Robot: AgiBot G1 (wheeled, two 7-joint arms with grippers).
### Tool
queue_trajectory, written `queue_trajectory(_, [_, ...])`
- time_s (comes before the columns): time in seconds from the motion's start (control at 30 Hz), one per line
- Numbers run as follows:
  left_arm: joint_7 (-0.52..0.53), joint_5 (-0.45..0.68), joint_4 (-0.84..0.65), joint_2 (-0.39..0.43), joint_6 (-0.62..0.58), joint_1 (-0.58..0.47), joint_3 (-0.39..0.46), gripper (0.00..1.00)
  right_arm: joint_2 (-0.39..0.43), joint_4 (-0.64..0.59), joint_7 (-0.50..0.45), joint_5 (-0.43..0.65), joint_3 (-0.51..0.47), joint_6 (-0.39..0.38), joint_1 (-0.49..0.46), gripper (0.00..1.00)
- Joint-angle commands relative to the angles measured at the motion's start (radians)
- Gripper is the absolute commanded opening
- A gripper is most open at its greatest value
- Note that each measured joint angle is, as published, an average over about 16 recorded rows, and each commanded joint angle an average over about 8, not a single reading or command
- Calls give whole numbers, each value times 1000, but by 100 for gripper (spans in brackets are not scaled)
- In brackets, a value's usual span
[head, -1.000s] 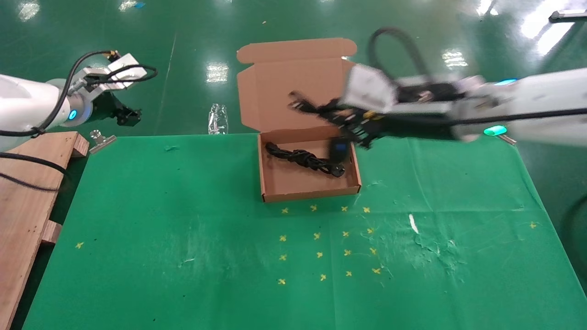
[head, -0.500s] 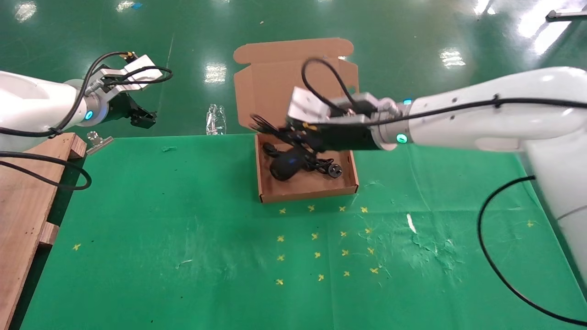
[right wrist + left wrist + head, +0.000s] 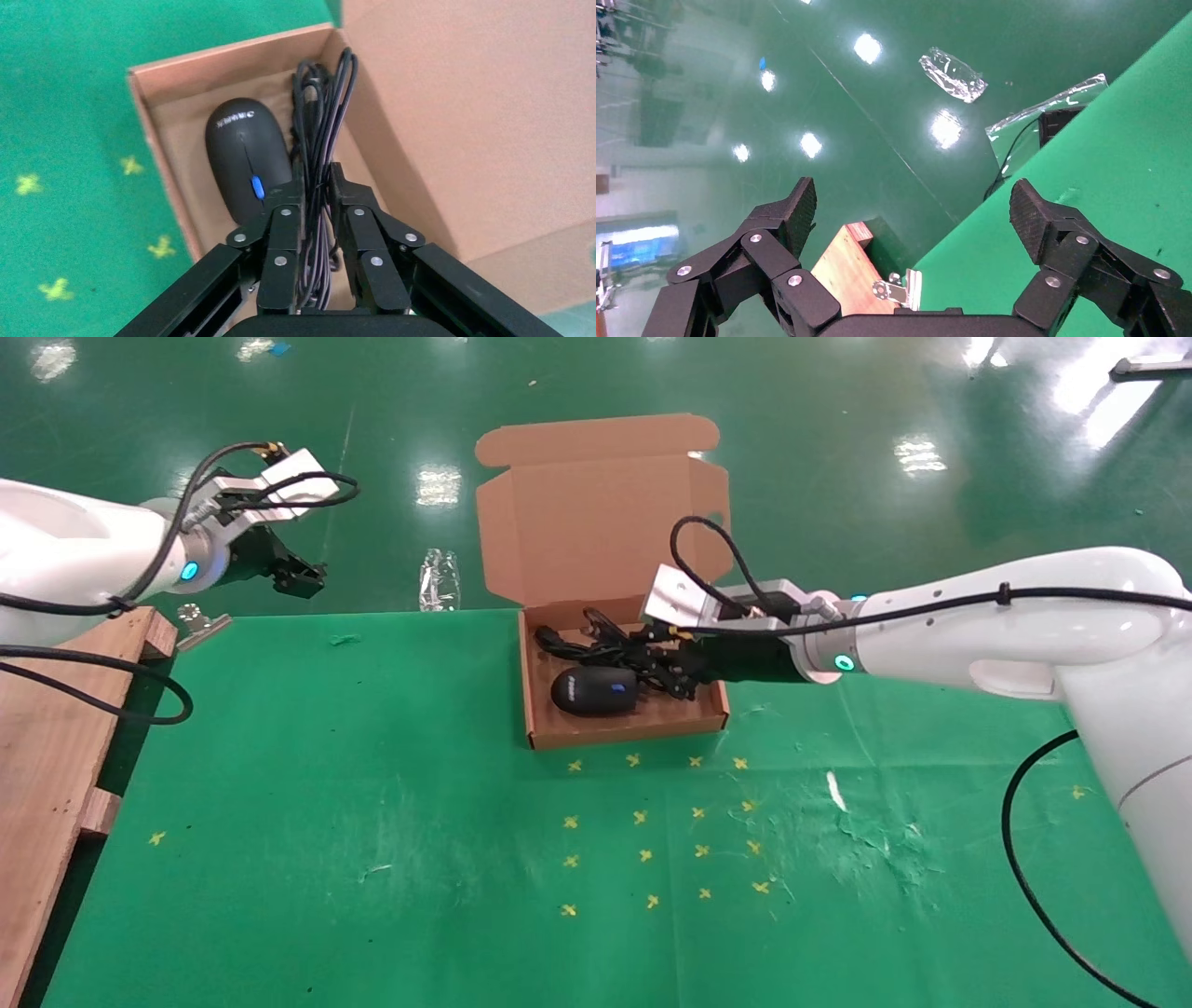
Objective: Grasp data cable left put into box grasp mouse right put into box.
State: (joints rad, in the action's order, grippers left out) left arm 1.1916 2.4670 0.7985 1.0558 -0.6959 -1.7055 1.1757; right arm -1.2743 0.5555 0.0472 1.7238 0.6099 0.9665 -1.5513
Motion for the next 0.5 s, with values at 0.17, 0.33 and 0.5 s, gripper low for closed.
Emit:
queue_trajectory(0.17, [0, 0, 1, 1, 0, 0, 0, 100, 2, 6, -3, -2, -1, 2, 0, 100])
queue_trajectory(0.33, [0, 0, 1, 1, 0, 0, 1, 100, 2, 17, -7, 0, 1, 4, -4, 100])
queue_trajectory(0.5, [0, 0, 2, 1, 0, 1, 1, 100, 10, 31, -12, -9, -1, 10, -2, 100])
